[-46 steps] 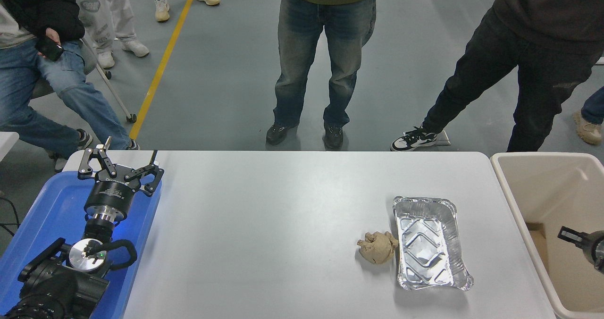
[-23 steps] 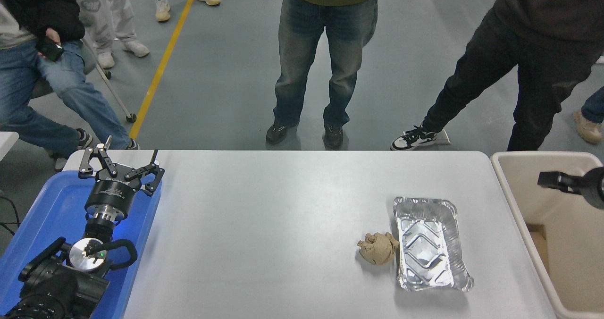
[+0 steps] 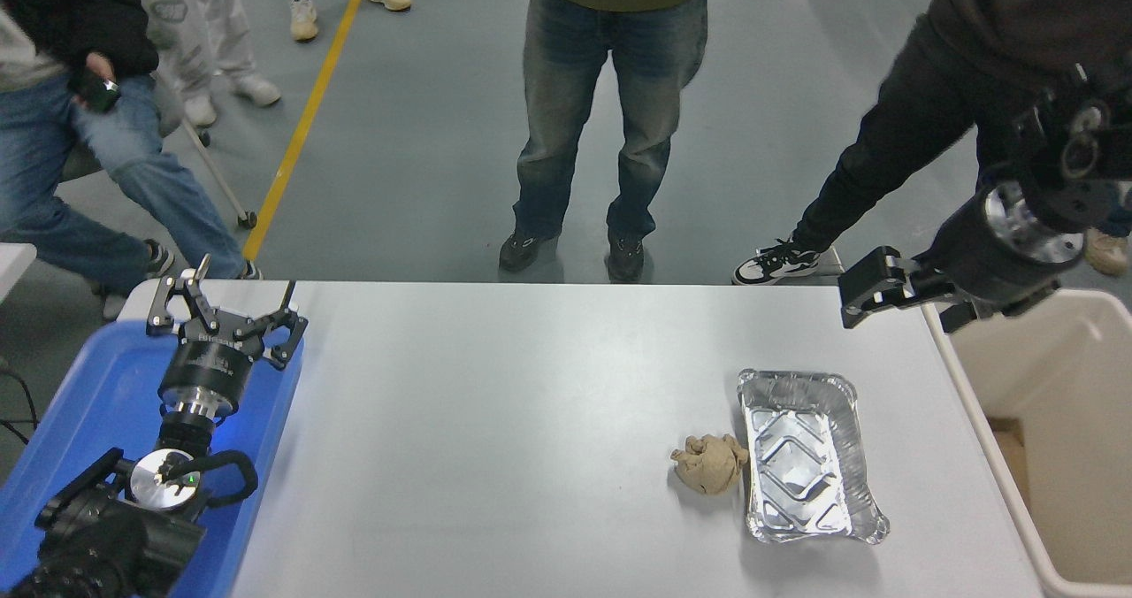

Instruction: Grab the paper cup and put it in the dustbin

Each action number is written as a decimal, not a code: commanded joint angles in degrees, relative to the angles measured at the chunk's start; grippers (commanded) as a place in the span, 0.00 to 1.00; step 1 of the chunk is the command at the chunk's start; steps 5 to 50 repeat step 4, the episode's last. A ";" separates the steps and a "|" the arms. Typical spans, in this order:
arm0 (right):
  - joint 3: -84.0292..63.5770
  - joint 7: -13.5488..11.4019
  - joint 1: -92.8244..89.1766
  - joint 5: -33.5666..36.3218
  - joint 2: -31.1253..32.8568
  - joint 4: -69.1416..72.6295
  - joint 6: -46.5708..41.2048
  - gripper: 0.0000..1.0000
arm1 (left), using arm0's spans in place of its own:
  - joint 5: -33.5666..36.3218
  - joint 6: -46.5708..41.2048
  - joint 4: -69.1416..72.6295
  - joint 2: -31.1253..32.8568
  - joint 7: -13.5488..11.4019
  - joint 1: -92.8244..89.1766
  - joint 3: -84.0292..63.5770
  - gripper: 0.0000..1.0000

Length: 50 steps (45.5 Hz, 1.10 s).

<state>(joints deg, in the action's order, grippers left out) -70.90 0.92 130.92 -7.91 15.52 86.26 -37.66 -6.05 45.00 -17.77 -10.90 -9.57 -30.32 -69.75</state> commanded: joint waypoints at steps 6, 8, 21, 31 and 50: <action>2.09 0.05 3.90 5.62 -9.37 1.28 -2.06 1.00 | -0.02 0.00 0.02 0.00 -0.01 0.00 -0.04 0.99; 2.09 0.05 3.90 5.62 -9.37 1.28 -2.06 1.00 | -0.02 0.00 0.02 0.00 -0.01 0.00 -0.04 0.99; 2.09 0.05 3.90 5.62 -9.37 1.28 -2.06 1.00 | -0.02 0.00 0.02 0.00 -0.01 0.00 -0.04 0.99; 2.09 0.05 3.90 5.62 -9.37 1.28 -2.06 1.00 | -0.02 0.00 0.02 0.00 -0.01 0.00 -0.04 0.99; 2.09 0.05 3.90 5.62 -9.37 1.28 -2.06 1.00 | -0.02 0.00 0.02 0.00 -0.01 0.00 -0.04 0.99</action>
